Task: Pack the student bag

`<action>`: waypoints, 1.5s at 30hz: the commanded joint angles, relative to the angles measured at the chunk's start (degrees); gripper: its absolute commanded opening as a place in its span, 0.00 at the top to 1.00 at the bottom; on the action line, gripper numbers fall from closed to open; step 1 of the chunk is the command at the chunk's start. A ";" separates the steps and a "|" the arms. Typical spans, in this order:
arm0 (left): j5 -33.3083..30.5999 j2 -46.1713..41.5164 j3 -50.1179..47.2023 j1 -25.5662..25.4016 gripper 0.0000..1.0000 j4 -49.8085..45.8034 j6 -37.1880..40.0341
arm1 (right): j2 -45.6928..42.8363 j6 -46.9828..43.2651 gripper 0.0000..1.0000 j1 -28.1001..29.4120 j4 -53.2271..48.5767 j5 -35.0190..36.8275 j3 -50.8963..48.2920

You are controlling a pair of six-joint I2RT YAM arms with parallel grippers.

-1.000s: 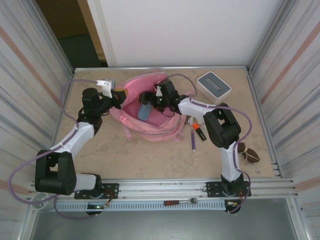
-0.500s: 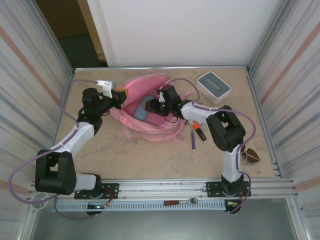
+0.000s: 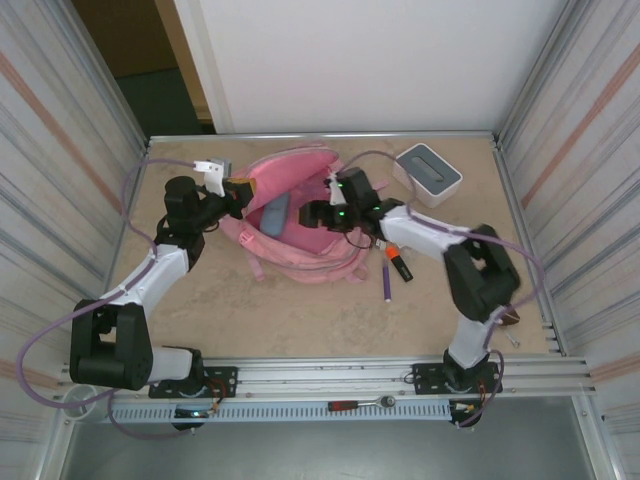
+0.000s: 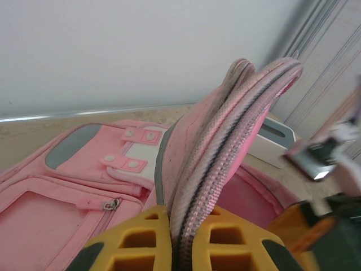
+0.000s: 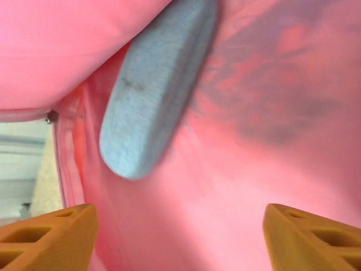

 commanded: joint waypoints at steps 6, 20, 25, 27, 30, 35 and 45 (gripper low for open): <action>1.63 -2.05 -0.44 -0.01 1.00 6.27 -1.11 | -13.27 -19.67 0.19 -12.30 -23.09 17.14 -7.02; 1.89 -2.10 -0.80 -0.01 1.00 6.23 -0.01 | 0.94 -26.79 0.29 -23.14 -29.09 18.83 -3.20; 1.94 -2.05 -0.77 -0.01 1.00 5.81 0.17 | 4.58 -27.32 0.28 -23.29 -28.95 18.75 -0.79; 1.80 -2.14 -0.83 -0.01 1.00 5.53 0.32 | 5.69 -27.40 0.28 -23.44 -28.96 18.68 -0.18; 1.71 -2.14 -0.80 -0.01 1.00 5.34 0.51 | 7.12 -27.73 0.28 -23.99 -29.09 18.19 0.77; 1.56 -2.14 -0.82 -0.01 1.00 4.79 0.70 | 7.99 -28.53 0.23 -24.05 -28.96 16.14 1.68; 1.53 -2.23 -0.85 -0.01 1.00 4.33 1.13 | 9.14 -26.68 0.28 -28.55 -29.09 16.97 3.36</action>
